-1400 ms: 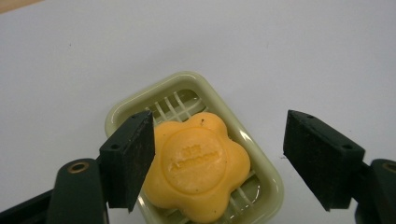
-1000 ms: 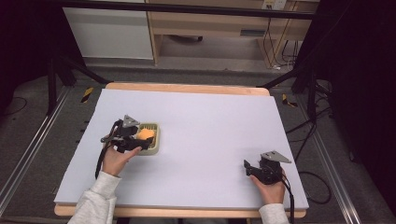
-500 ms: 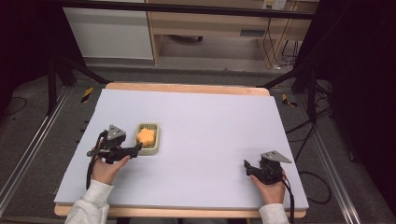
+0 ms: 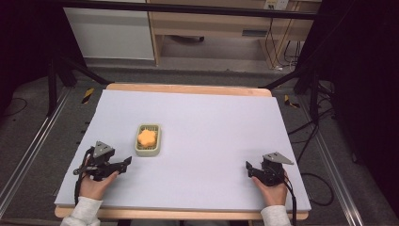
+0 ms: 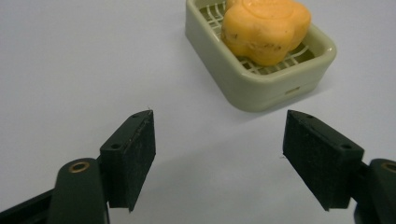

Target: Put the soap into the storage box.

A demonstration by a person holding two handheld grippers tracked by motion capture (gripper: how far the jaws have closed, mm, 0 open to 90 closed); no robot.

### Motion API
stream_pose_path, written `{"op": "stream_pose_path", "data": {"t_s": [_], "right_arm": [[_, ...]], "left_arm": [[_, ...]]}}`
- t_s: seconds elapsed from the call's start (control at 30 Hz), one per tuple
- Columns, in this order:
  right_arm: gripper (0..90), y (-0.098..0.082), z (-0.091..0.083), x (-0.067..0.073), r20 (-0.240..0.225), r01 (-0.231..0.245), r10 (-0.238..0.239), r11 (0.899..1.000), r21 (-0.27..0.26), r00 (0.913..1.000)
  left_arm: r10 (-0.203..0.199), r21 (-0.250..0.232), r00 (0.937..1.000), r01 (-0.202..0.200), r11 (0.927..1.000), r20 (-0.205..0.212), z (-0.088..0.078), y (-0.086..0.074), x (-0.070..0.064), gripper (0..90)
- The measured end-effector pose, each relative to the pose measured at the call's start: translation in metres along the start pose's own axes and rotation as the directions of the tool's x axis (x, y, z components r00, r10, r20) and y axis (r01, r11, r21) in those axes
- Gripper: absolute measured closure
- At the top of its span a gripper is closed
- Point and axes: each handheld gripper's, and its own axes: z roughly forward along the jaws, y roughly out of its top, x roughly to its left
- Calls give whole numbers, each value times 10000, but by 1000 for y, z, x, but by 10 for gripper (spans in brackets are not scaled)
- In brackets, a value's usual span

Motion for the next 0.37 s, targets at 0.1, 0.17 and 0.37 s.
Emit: {"op": "stream_pose_path", "data": {"t_s": [0.1, 0.17, 0.37], "right_arm": [[257, 0, 0, 0, 9, -28, 28, 10000, 6, 10000], [256, 0, -1, 0, 0, -67, 67, 10000, -9, 10000], [255, 0, 0, -1, 2, -103, 103, 9999, 27, 9999]], "left_arm": [[-264, -157, 9995, 261, 9995, -147, -2, -3, 5, 245], [-537, -303, 9981, 528, 9981, -302, -4, -5, 10, 244], [-685, -311, 9962, 669, 9973, -532, -1, -8, 19, 242]]}}
